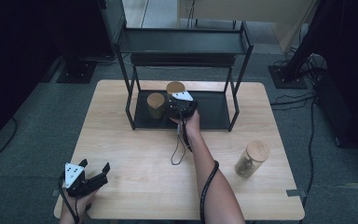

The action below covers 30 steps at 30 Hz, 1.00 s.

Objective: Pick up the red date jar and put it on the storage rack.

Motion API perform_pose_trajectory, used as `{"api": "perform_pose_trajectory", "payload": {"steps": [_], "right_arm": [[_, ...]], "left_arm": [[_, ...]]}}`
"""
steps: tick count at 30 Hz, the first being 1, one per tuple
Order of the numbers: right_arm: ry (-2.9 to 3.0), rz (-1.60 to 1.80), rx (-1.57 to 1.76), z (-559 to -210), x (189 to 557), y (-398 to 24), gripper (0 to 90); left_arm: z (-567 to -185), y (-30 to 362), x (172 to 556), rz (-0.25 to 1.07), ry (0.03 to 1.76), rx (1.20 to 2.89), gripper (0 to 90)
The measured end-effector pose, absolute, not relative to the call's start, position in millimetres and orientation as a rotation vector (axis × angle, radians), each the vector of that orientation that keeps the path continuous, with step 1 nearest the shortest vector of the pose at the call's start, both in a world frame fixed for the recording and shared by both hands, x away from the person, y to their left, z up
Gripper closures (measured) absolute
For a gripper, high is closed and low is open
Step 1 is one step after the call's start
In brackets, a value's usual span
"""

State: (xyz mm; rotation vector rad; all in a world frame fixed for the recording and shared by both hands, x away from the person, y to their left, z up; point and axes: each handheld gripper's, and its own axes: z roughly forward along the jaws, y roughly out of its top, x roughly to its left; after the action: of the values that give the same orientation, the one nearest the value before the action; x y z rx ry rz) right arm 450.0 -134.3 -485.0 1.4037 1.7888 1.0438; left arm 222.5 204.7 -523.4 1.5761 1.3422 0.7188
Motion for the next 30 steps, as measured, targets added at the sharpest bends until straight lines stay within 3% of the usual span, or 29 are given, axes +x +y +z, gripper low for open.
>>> {"api": "perform_pose_trajectory", "payload": {"steps": [11,30], "right_arm": [[1.782,1.175,1.348,-470,432,-139,5.0],[1.783,1.184,1.335,-466,399,-149,4.0]], "left_arm": [[-523,204,222,0.727,1.342,1.582,10.6],[-523,203,222,0.735,1.337,1.589,10.6]]}}
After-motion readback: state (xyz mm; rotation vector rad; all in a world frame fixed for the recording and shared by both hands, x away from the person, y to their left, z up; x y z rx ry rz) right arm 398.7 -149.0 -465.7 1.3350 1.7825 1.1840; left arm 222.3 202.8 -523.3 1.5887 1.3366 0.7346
